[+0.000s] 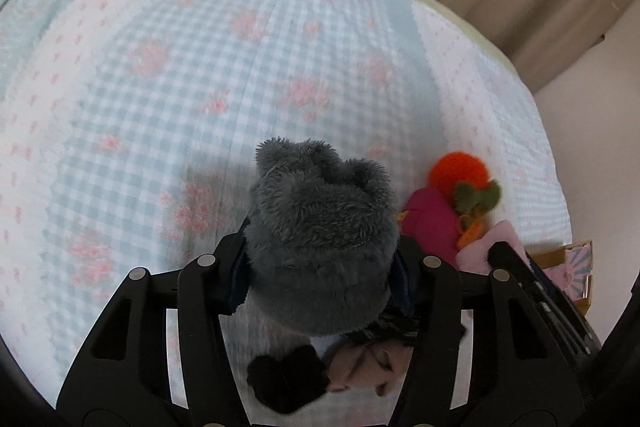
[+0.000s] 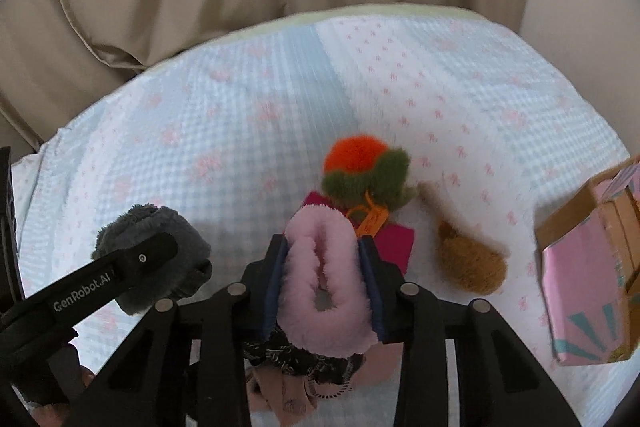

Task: Organize soft objects
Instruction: 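Grasp the grey fuzzy hat with the left tool while the right tool grasps the pink fluffy ring, then carry the grey hat and pink ring into the box and open both tools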

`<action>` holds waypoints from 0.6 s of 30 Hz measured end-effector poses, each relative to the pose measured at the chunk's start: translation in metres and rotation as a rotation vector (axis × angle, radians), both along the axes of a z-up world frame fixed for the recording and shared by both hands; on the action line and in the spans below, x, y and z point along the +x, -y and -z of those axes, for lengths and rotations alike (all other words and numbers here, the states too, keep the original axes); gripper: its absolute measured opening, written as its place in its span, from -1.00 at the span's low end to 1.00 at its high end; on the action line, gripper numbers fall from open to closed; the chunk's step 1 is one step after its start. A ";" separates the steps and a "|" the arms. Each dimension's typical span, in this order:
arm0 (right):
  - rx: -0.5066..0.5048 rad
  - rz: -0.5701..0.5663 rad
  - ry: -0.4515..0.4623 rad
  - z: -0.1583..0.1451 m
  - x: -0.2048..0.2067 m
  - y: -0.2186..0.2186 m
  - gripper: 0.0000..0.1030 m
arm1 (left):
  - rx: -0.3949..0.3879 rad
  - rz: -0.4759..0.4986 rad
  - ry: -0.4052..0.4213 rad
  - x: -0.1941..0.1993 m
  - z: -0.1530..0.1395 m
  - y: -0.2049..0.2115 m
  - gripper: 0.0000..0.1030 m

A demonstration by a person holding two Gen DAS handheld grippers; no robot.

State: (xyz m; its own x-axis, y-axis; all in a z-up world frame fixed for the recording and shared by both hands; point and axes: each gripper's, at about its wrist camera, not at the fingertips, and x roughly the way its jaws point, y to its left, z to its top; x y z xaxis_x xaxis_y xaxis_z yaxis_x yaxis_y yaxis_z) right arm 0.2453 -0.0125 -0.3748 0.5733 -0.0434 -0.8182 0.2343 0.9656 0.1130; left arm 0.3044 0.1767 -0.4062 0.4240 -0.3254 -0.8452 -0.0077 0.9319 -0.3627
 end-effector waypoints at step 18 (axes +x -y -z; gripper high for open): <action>0.016 -0.137 0.156 -0.202 -0.081 0.065 -0.36 | 0.101 -0.021 0.237 -0.096 -0.217 0.062 0.01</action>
